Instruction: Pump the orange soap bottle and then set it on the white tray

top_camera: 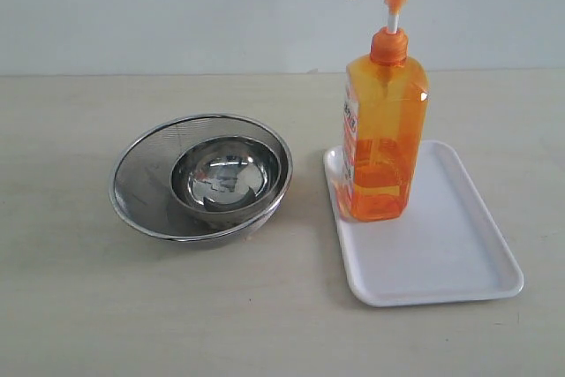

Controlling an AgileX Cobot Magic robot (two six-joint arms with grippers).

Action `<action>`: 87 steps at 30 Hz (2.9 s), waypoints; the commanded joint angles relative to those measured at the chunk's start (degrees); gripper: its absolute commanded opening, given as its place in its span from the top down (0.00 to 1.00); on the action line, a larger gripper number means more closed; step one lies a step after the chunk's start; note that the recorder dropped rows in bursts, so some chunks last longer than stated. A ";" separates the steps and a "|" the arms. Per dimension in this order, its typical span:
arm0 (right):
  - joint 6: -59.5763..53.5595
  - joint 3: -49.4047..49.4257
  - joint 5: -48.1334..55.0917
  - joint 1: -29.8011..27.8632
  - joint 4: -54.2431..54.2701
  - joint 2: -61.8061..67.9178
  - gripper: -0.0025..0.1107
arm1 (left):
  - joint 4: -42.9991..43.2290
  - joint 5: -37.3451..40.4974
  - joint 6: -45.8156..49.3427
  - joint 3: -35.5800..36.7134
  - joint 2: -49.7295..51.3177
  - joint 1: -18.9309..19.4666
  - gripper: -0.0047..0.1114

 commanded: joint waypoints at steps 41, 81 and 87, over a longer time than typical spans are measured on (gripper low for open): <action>2.48 0.22 -0.55 -0.07 -2.51 -0.38 0.98 | -1.06 2.26 -0.68 2.68 -9.11 6.30 0.92; 2.48 0.22 -0.54 -0.07 -2.41 -0.38 0.98 | 63.79 11.47 -80.47 16.23 -24.25 19.65 0.92; 2.48 0.22 -0.54 -0.07 -2.41 -0.38 0.98 | 77.15 11.47 -89.63 19.77 -24.25 19.65 0.92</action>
